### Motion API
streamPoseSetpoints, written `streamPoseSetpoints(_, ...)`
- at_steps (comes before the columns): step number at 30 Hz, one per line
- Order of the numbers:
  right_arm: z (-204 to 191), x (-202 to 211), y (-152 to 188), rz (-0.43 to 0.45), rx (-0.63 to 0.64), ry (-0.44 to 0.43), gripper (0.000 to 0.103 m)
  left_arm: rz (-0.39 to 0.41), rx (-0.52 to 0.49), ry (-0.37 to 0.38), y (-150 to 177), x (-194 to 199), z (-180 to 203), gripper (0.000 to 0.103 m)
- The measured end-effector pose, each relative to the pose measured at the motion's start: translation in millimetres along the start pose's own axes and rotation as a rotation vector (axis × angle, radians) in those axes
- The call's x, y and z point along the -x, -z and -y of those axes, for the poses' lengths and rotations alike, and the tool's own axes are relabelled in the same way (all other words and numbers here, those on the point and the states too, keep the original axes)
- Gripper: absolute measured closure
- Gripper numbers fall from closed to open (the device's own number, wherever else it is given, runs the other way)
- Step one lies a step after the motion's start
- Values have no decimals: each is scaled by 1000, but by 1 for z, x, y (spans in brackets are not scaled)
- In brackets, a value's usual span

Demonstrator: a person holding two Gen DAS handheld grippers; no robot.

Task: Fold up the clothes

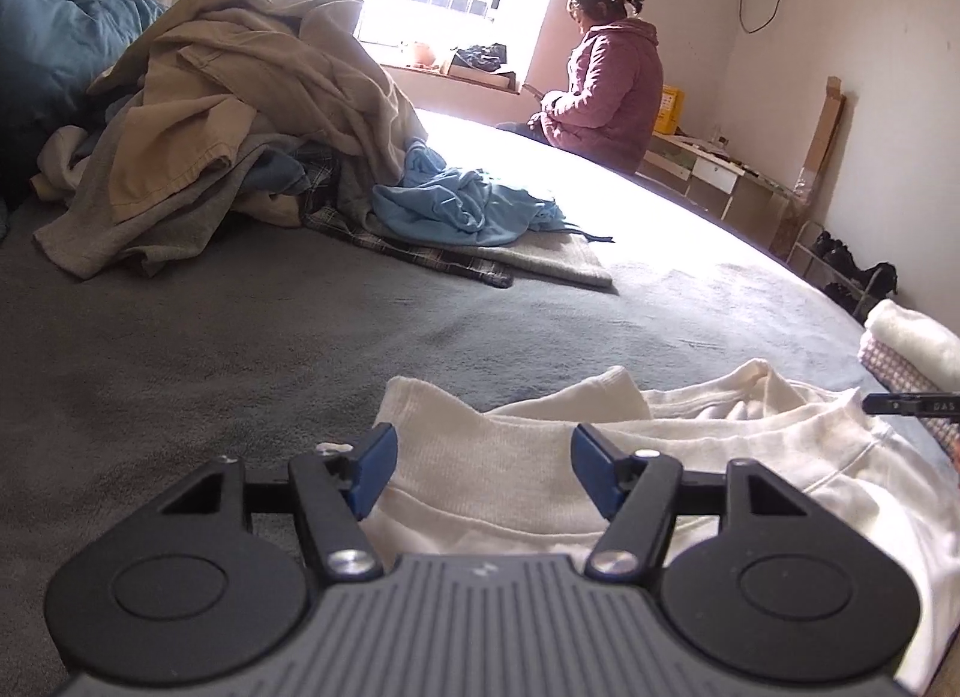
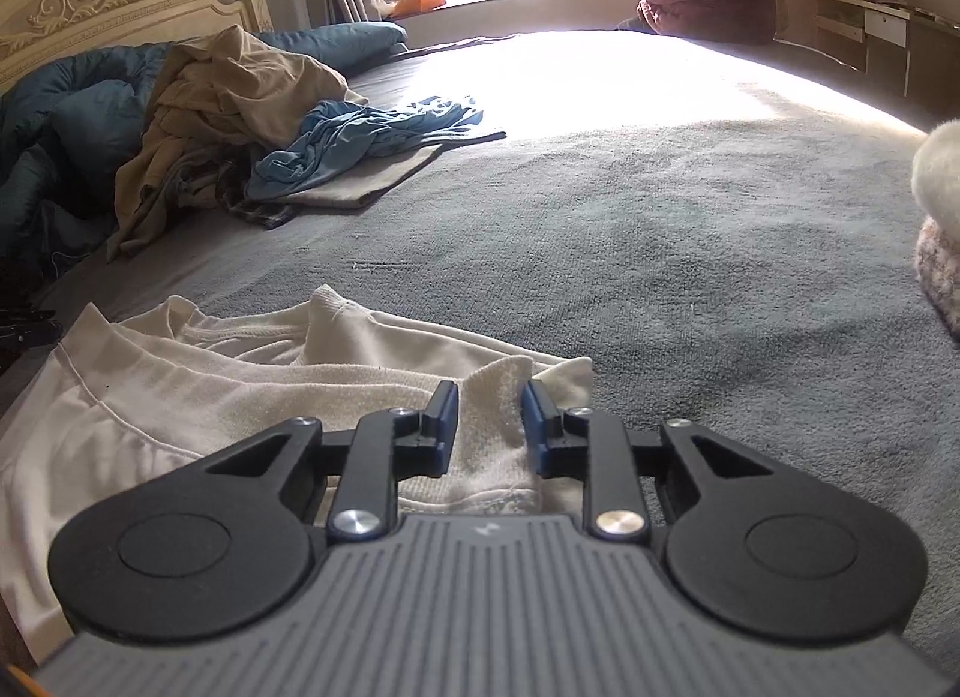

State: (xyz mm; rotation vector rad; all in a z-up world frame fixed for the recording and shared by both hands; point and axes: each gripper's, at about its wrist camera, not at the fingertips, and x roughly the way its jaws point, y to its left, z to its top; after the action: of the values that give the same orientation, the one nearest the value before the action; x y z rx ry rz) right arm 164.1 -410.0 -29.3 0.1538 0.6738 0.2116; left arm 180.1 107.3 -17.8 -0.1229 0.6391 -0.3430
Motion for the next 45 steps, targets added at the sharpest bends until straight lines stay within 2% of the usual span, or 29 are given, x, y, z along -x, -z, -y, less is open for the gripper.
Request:
streamPoseSetpoints(6, 5, 1, 3, -10, -10, 10, 78, -39, 64, -3, -7, -24, -14, 39)
streamPoseSetpoints(9, 7, -1, 3, -11, 7, 26, 71, -48, 86, 3, -8, -30, -18, 45)
streamPoseSetpoints(11, 9, -5, 2, -17, 10, 23, 70, -45, 82, 1, -8, -31, -17, 51)
streamPoseSetpoints(17, 4, -8, -1, -14, 47, -46, 70, -30, 93, 24, -8, -27, -21, 59)
streamPoseSetpoints(21, 11, -17, -4, -29, 27, 7, 70, -15, 121, 44, -9, -23, -26, 60)
streamPoseSetpoints(26, 1, -6, -2, 24, 79, 26, 70, -7, 103, 57, -8, -19, -23, 60)
streamPoseSetpoints(33, -22, -4, 2, -13, 191, -12, 70, -11, 98, 60, -5, -22, -22, 60)
streamPoseSetpoints(37, -17, -13, -2, -27, 166, 29, 70, -9, 103, 67, -3, -23, -23, 60)
streamPoseSetpoints(38, -15, -16, -2, -33, 154, 33, 72, -9, 104, 69, -2, -23, -23, 60)
streamPoseSetpoints(40, -13, -17, -1, -38, 128, -3, 87, -7, 106, 71, -1, -23, -23, 60)
streamPoseSetpoints(41, -16, -14, 0, -27, 136, -10, 99, -5, 105, 72, -1, -22, -23, 60)
streamPoseSetpoints(45, -19, 8, -2, 80, 143, 19, 100, -8, 96, 89, -1, -20, -22, 59)
